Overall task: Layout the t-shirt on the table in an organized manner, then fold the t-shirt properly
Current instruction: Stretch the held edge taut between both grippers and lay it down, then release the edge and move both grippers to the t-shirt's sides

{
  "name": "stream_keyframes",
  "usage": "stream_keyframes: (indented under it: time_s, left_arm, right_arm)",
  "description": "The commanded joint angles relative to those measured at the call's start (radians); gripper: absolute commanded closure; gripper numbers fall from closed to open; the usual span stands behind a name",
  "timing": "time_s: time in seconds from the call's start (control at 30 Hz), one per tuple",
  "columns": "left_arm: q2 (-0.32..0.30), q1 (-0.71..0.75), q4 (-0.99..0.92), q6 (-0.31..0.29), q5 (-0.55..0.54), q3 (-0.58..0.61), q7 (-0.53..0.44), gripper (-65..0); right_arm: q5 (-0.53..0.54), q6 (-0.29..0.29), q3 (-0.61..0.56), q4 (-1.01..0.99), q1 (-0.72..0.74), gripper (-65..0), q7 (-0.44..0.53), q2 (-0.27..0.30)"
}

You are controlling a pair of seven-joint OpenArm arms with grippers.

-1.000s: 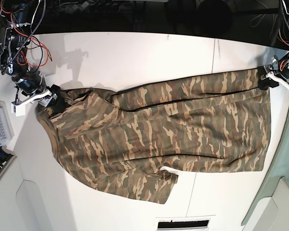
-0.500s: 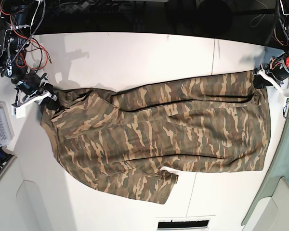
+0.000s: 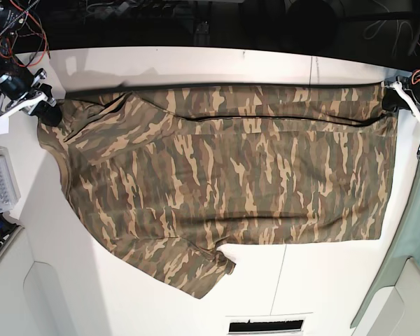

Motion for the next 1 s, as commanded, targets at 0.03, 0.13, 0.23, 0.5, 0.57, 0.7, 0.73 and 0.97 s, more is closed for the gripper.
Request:
stream_keyframes:
  time_s: [0.03,0.13,0.23,0.5,0.57,0.7,0.73,0.97]
  left_arm:
    - [-0.028,0.027,0.055,-0.012,-0.004,-0.01,-0.013,0.0]
    - [-0.028,0.071,0.116,-0.012,-0.003,-0.01,-0.014,0.0]
    - [-0.028,0.099,0.167,-0.011,-0.003,-0.01,-0.014,0.0]
    - [-0.028,0.107,0.19,0.0,0.006,-0.01,-0.014,-10.6]
    - [-0.028,0.107,0.19,0.01,0.008,-0.01,0.007,-16.1]
    - [-0.037,0.107,0.2,0.076,0.003,-0.019,0.029,-17.9]
    - [-0.037,0.107,0.212,0.076,0.003,-0.032,0.029,-17.9]
    - [-0.037,0.107,0.346,0.084,-0.011,-0.09,0.013,-17.9]
  right_arm:
    - [0.024,0.008,0.012,0.05,-0.047,0.0,0.025,0.017]
    - [0.025,0.008,0.027,0.096,-0.111,0.0,0.031,0.017]
    - [0.026,0.008,0.048,0.134,-0.156,0.0,0.032,0.017]
    - [0.025,0.007,0.059,0.144,-0.188,0.0,0.034,0.017]
    - [0.024,0.007,0.06,0.144,-0.185,-6.3,0.039,0.017]
    - [0.024,0.007,0.09,0.145,-0.184,-27.2,0.096,0.018]
    - [0.023,0.007,0.108,0.145,-0.179,-28.1,0.108,0.02]
    - [0.01,-0.005,0.209,0.143,-0.054,-28.0,0.11,0.057]
